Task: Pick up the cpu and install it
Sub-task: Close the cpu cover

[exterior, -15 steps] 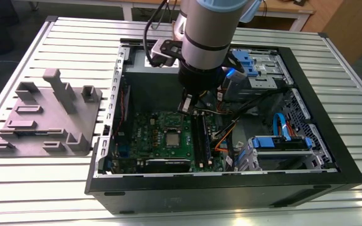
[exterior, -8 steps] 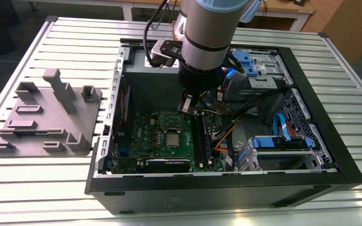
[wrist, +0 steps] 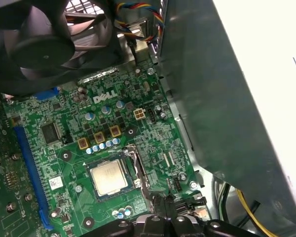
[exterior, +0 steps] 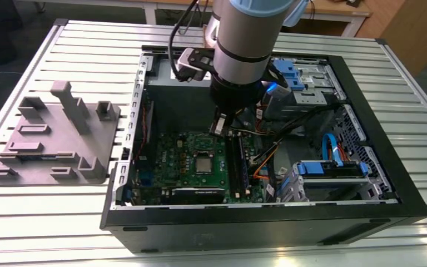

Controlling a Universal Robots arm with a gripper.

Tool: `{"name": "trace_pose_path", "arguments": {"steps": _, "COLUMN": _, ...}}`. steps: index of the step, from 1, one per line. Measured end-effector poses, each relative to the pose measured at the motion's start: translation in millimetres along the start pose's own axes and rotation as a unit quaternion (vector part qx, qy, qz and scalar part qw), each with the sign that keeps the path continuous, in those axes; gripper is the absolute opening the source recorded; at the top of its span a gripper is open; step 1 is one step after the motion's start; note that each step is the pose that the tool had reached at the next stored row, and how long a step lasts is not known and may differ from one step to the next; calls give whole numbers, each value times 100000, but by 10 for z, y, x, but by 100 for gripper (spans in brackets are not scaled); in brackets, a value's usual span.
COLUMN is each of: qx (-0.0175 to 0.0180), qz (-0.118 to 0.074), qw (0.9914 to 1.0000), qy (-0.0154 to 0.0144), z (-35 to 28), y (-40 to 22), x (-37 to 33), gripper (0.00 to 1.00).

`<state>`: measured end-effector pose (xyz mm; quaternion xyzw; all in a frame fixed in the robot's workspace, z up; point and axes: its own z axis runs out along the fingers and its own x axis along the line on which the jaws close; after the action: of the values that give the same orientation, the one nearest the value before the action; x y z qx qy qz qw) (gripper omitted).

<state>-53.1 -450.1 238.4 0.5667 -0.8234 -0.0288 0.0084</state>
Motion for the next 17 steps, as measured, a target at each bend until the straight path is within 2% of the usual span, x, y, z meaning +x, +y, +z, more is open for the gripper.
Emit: {"name": "trace_pose_path", "arguments": {"steps": 17, "qx": 5, "qz": -230, "qw": 100000, "qy": 46, "z": -1, "y": -14, "x": 59, "gripper": 10}}
